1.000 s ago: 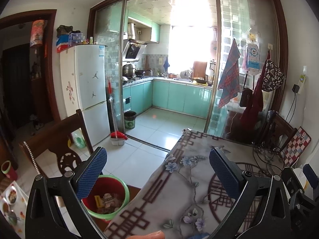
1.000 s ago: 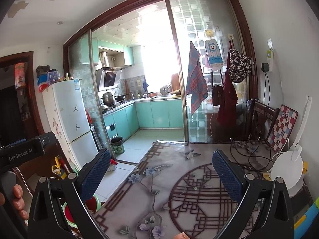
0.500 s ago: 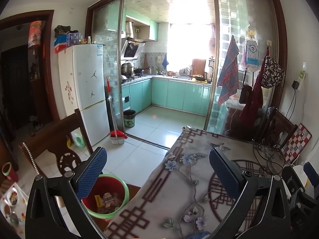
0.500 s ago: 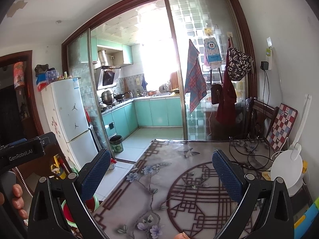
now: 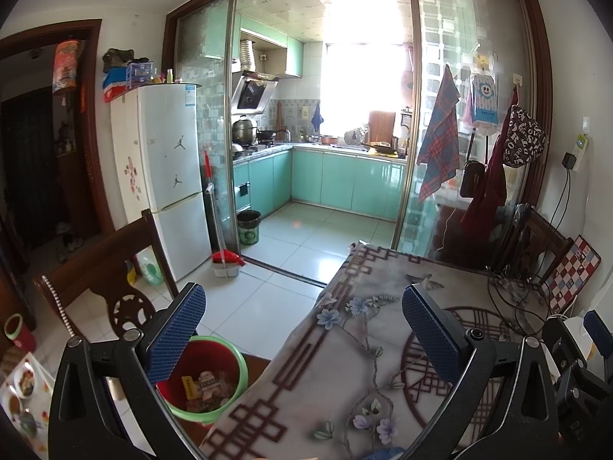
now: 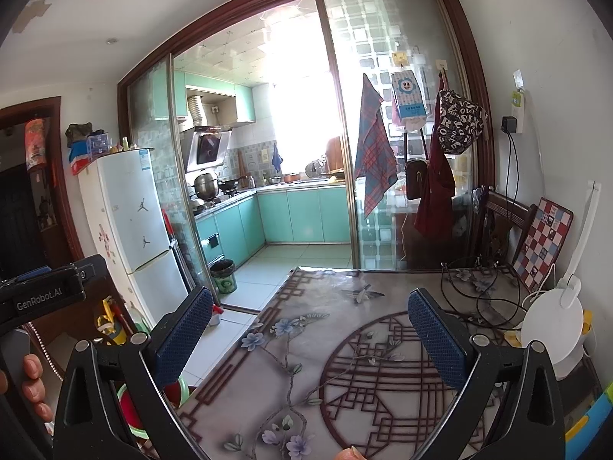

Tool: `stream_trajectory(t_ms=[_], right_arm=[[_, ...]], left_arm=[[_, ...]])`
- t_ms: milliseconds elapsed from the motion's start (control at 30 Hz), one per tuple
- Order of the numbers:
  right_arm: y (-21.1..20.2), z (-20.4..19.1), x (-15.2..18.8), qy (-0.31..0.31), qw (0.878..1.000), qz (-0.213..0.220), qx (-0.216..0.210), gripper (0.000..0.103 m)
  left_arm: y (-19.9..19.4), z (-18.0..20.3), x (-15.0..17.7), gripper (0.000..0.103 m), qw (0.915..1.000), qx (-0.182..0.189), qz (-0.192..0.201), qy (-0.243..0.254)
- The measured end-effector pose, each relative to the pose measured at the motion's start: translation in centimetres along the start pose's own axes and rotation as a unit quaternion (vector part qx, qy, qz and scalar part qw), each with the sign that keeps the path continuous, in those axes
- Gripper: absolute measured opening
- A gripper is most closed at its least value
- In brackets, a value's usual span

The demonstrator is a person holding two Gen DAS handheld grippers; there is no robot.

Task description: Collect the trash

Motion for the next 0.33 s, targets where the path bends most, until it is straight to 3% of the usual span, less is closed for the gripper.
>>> stream_trajectory(t_ms=[333], right_arm=[[1.0, 0.3, 0.5, 0.003, 1.0, -0.007, 0.004, 0.102]], left_arm=[[1.4, 0.3, 0.3, 0.103, 0.9995, 0.022, -0.02, 0.009]])
Point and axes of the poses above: each gripper's, at about its wrist camera, not at the fingertips, and y roughly the way its jaws point, z to its right, x to its underside, the point moved 5 cm from there along y, roughly the way its jaws point, and after that the axes turned 3 degrees about x, right-handed, at the moved point
